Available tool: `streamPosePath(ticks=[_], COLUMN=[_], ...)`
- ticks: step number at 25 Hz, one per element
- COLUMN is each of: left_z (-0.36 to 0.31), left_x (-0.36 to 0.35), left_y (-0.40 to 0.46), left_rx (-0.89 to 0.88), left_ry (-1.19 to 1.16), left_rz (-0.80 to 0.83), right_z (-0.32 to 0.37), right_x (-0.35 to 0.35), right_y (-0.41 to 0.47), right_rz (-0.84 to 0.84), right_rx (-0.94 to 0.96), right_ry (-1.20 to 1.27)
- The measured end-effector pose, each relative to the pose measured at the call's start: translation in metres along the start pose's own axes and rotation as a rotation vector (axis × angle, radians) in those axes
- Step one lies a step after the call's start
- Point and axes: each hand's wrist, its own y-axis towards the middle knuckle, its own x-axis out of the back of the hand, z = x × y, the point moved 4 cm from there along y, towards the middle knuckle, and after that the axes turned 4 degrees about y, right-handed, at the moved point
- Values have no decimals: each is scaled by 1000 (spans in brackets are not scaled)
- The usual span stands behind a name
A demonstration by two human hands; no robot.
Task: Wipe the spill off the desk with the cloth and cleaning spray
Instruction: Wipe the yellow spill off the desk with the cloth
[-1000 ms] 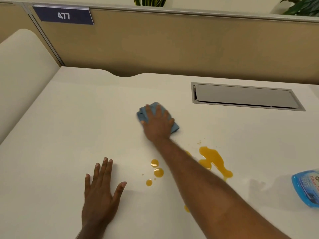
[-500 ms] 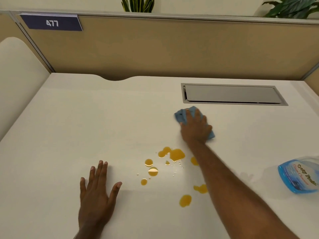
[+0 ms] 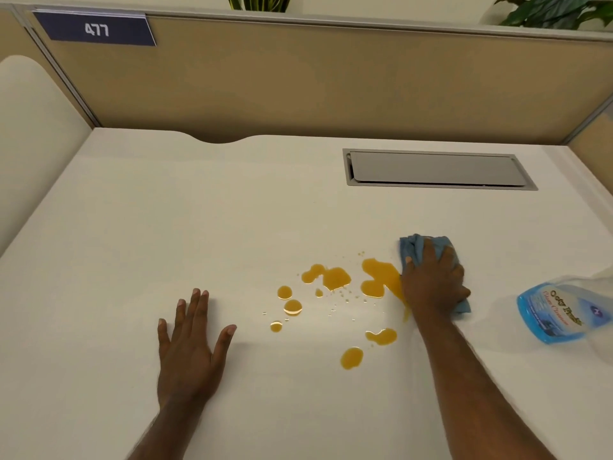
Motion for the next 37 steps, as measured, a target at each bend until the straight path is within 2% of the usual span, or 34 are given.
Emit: streamPosePath(ticks=[3,9,12,14,17,22,27,30,33,37], left_z=[1,-1,-2,-2,-3,-3,-6,-11,-5,-23], left_x=[-1,2,5,6,5,4,-1,-4,6,-6], left_y=[-1,-2,-4,-5,-6,-4,-3,3,-25,-45], left_rx=[-6,-16,-5,-1,-16,-28,-31,-52,-93,-194], left_ry=[4,-31,-72,-81,-59,-41,-35,-48,-17,-48], left_rz=[-10,-41,-66,-66,-65,-70,-56,-10,9,61], right_z=[55,170,176,160,119,24,-59,-75,-64,-9], right_x=[-17,-62,-70,-65,-50,-20,10,16,15,-2], right_y=[-33,-151,-183,-176,-138,-62,-44,-51,-104,-157], right_rz=[84,233,272,232,110,57,38,13,43,58], right_rx=[94,493,668,724,639,352,162,84,104,183], right_ry=[-31,38,-27,-24,-48,-118,-158,-129,-87,-47])
